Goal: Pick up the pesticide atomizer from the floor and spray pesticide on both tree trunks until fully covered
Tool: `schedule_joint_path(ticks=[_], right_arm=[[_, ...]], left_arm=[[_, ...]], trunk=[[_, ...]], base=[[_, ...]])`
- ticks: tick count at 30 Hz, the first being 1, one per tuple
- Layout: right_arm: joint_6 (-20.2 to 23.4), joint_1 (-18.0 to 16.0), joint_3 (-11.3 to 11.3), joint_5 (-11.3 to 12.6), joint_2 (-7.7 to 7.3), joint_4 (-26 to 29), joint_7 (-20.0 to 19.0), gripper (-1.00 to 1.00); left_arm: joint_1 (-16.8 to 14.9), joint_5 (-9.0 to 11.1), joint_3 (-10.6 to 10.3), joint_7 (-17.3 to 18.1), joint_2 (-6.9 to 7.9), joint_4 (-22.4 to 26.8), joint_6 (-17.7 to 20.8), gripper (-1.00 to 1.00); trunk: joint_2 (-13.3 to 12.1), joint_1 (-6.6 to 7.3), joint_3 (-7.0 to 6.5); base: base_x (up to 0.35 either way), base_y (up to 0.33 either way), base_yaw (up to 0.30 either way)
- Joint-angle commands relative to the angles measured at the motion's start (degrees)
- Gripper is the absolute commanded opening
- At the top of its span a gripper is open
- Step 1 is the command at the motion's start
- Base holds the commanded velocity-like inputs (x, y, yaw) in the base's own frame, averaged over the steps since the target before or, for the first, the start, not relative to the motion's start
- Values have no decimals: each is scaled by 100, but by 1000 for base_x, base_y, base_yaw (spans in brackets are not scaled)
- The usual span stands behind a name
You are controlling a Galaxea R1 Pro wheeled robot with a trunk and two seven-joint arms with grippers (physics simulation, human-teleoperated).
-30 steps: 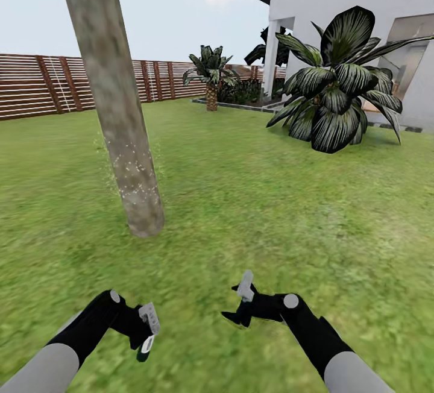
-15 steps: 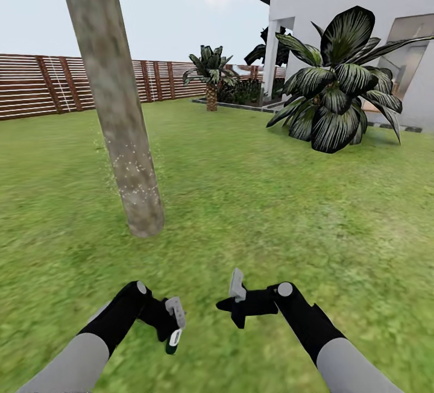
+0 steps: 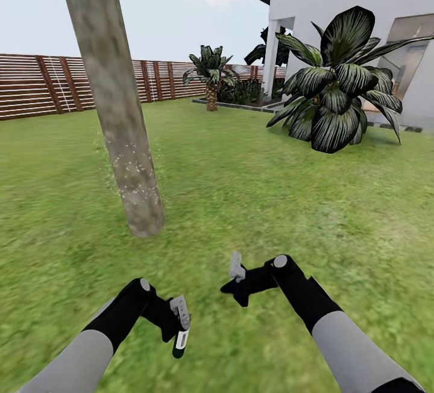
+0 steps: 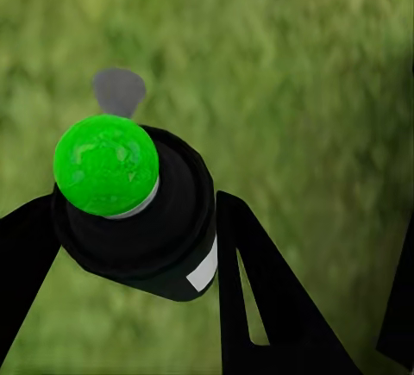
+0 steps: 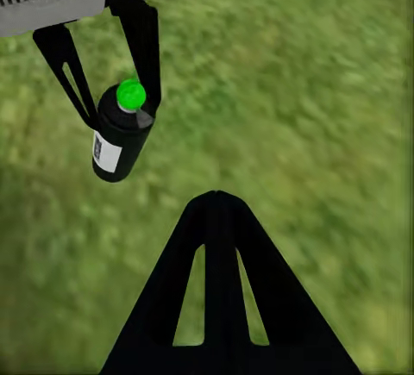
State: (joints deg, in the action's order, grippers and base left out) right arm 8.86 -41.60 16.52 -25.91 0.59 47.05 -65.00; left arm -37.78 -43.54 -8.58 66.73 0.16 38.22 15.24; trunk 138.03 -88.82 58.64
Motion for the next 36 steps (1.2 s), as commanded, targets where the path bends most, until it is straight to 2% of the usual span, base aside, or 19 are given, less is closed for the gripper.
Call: schedule_joint_path(ticks=[1,11,18,30,36], right_arm=[[5,-3,0,-4,-1,7,-2,-100],[97,-14,0,-11,-6,9,-2,-100],[119,-19,-7,-11,-6,15,1,-100],[133,-23,-3,-11,-6,19,0,-100],[133,-23,-5,-11,-6,24,-4,-100]], left_arm=[[-1,2,3,4,-4,1,-6,-100],[-286,43,13,190,-249,10,-16,-100],[-334,43,14,359,-434,10,-21,-100],[-457,47,23,332,-620,5,5,-100],[-458,51,31,299,-653,2,5,-100]], trunk=[[0,0,0],[0,0,0],[0,0,0],[0,0,0],[0,0,0]], base=[[0,0,0],[0,0,0],[0,0,0],[0,0,0],[0,0,0]])
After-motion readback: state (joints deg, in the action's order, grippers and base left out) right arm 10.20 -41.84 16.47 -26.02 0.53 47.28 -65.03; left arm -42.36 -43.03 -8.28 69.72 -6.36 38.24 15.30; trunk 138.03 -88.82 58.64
